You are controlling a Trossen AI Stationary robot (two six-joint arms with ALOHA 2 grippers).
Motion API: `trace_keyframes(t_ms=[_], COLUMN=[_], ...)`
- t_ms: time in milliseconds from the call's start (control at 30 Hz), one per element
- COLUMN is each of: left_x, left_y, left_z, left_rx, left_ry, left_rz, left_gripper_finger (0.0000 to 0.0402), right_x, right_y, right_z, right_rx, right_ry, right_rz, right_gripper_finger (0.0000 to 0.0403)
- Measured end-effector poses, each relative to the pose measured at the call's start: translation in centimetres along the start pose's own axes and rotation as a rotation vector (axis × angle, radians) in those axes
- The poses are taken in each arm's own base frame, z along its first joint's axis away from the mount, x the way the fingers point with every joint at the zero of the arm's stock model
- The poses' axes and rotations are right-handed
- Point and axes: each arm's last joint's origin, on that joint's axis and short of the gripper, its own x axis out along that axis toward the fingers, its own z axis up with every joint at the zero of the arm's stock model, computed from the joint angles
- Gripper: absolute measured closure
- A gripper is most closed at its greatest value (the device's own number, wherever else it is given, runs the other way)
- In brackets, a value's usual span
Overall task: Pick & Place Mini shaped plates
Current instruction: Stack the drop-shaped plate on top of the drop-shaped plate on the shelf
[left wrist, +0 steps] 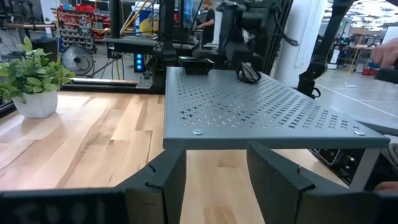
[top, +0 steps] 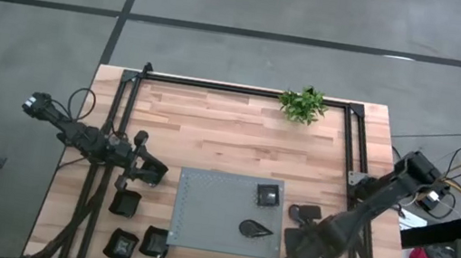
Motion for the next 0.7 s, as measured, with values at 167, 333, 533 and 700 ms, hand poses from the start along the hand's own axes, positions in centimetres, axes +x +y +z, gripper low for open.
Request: trace_keyframes(t_ms=[167, 333, 533, 700], left_x=[0.0, 0.0, 0.0, 0.0], left_y=[0.0, 0.0, 0.0, 0.0], left_z=[0.0, 0.0, 0.0, 0.0], left_rx=[0.000, 0.001, 0.001, 0.001], left_ry=[0.001, 0.002, 0.004, 0.004], left_rz=[0.000, 0.001, 0.001, 0.001], left_gripper_finger=[0.0238, 0.0238, 0.0238, 0.0238], right_x=[2.0, 4.1, 5.5, 6.3], right_y=[0.1, -0.2, -0.7, -1.0], right_z=[-0.3, -1.1, -1.8, -2.4], right_rx=[-0.044, -0.056, -0.055, -0.059], right_ry=[0.042, 0.125, 0.153, 0.190], right_rz=[0.006, 0.041, 0.035, 0.026], right_gripper_finger=[0.0323, 0.0322, 0.0334, 0.0330])
